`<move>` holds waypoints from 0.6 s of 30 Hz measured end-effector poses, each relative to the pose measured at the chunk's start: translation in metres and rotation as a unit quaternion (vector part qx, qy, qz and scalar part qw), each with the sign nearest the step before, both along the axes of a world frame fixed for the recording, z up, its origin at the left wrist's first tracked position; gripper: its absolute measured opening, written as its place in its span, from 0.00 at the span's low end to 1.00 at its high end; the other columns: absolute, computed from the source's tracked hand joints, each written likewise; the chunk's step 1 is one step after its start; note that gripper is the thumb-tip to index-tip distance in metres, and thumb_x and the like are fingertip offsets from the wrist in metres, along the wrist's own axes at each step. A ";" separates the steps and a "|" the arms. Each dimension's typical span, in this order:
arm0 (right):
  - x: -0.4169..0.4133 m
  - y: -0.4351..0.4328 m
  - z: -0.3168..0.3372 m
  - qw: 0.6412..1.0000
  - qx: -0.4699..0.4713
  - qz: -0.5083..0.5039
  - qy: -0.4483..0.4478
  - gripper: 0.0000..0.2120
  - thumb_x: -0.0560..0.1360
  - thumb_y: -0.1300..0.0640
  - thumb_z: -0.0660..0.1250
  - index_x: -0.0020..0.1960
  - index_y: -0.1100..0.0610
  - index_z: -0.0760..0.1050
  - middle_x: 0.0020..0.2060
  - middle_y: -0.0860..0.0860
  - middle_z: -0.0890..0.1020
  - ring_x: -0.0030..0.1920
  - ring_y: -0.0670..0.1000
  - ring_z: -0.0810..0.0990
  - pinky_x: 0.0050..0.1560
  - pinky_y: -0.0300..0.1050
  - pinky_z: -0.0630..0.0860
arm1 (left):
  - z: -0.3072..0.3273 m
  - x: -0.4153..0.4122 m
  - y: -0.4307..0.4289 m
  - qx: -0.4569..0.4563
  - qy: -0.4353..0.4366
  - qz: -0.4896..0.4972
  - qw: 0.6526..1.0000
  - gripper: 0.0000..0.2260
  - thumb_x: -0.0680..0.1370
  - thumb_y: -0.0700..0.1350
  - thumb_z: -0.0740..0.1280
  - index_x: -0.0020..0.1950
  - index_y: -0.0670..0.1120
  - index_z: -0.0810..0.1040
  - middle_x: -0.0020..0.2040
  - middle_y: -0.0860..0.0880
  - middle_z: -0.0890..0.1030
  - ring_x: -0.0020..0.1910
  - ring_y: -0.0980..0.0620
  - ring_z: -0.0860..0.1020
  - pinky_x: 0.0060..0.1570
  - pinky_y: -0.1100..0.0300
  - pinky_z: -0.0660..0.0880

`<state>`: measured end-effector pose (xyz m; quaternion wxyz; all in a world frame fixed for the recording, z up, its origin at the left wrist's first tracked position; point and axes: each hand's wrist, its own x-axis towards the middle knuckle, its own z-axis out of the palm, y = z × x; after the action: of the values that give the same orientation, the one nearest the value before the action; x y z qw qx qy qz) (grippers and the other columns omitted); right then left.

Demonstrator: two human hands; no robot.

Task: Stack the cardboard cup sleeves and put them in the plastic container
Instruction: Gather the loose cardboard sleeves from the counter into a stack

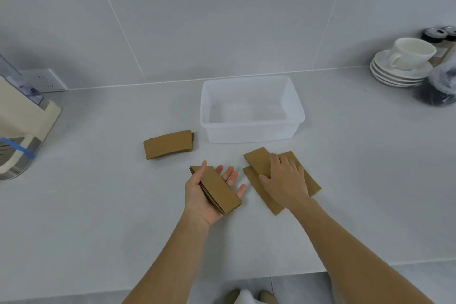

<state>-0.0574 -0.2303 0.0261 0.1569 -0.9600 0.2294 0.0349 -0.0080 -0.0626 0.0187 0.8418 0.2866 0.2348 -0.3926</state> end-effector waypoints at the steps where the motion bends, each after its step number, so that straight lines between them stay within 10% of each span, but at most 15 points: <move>1: 0.002 0.002 0.003 1.000 0.015 -0.003 -0.011 0.19 0.75 0.50 0.59 0.63 0.58 0.65 0.58 0.55 0.74 0.60 0.56 0.71 0.61 0.51 0.65 | 0.001 0.000 0.001 -0.001 0.000 0.003 1.000 0.24 0.68 0.55 0.71 0.58 0.43 0.77 0.55 0.40 0.83 0.52 0.43 0.82 0.51 0.40 0.78; 18: 0.002 0.102 0.030 0.951 0.275 0.127 -0.064 0.20 0.73 0.50 0.62 0.64 0.53 0.69 0.59 0.53 0.73 0.59 0.53 0.70 0.63 0.54 0.67 | -0.004 0.001 0.028 -0.011 -0.055 0.014 0.998 0.28 0.62 0.61 0.74 0.55 0.45 0.81 0.55 0.47 0.84 0.53 0.45 0.82 0.53 0.48 0.78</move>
<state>-0.0551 -0.1281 0.0562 0.4237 -0.9009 0.0771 0.0549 -0.0072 -0.0347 0.0149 0.8619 0.2953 0.1876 -0.3671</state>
